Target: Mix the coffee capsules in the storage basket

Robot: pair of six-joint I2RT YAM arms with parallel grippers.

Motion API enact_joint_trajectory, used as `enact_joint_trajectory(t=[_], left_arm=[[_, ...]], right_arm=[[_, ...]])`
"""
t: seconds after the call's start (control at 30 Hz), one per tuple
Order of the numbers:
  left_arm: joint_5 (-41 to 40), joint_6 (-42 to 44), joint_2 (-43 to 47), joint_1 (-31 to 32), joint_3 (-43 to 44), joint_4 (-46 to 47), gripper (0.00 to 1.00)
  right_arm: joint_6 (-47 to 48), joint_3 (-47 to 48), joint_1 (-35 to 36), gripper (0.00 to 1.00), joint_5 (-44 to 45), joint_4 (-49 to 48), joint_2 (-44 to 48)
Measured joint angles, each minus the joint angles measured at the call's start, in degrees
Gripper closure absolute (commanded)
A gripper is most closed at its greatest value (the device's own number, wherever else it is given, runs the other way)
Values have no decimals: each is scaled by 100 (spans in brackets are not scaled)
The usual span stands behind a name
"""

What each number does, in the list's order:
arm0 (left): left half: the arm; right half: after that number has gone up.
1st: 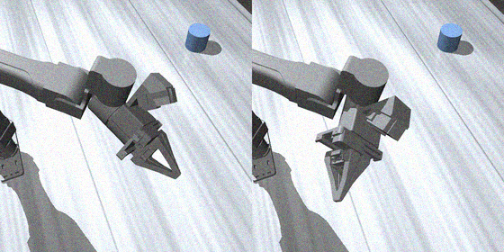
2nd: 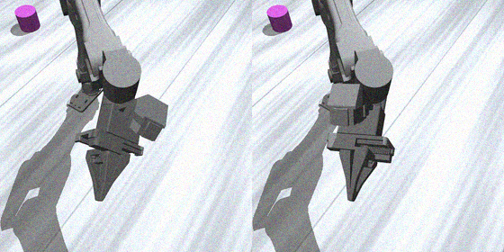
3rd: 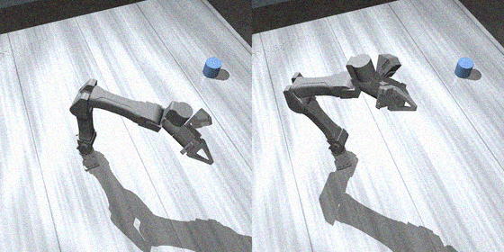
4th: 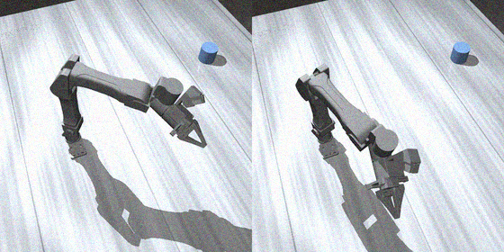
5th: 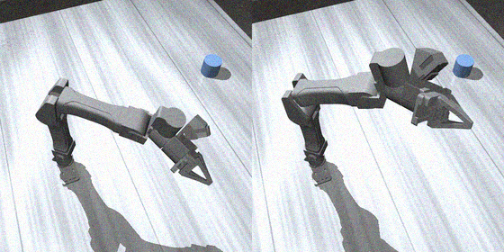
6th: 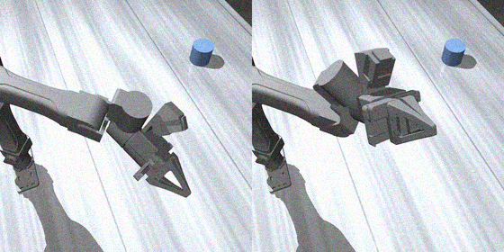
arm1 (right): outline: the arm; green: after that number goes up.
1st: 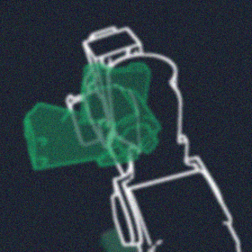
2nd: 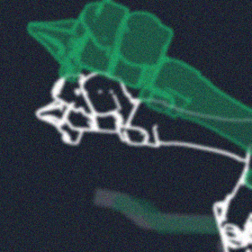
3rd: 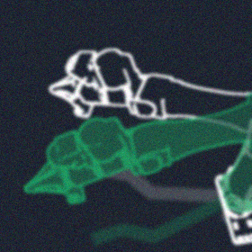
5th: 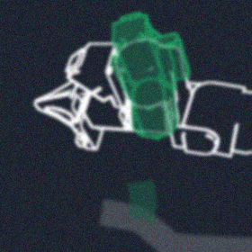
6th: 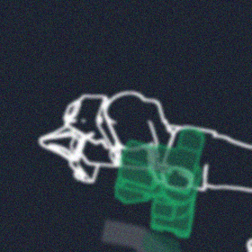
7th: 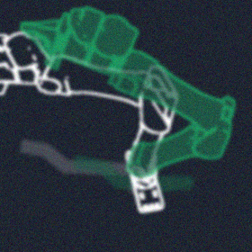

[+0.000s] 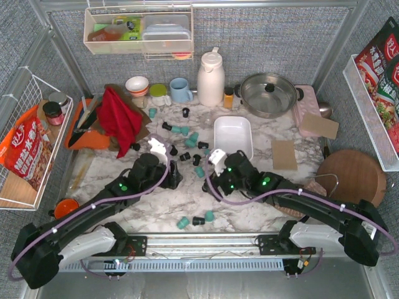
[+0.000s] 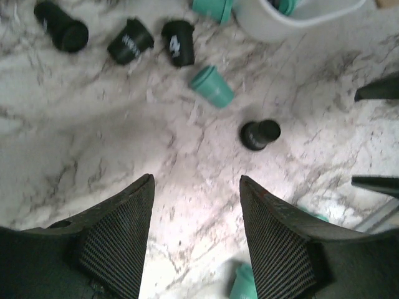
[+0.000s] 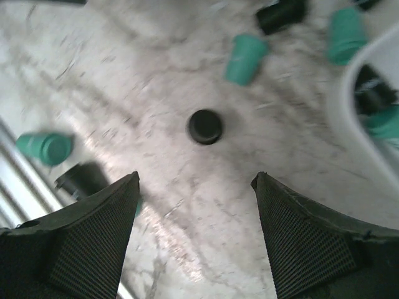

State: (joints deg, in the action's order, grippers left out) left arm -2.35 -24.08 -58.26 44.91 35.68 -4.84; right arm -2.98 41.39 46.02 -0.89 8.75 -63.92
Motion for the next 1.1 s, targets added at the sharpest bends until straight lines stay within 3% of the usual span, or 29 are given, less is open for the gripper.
enact_joint_trajectory(t=[0.2, 0.43, 1.1], left_arm=[[-111, -345, 754, 7, -289, -603, 33], [-243, -487, 979, 7, -308, -737, 33], [-240, -599, 968, 7, -361, -750, 32]], right_arm=[[214, 11, 1005, 24, -319, 376, -223], [286, 24, 1552, 29, -186, 710, -601], [356, 116, 1849, 36, 190, 894, -1405]])
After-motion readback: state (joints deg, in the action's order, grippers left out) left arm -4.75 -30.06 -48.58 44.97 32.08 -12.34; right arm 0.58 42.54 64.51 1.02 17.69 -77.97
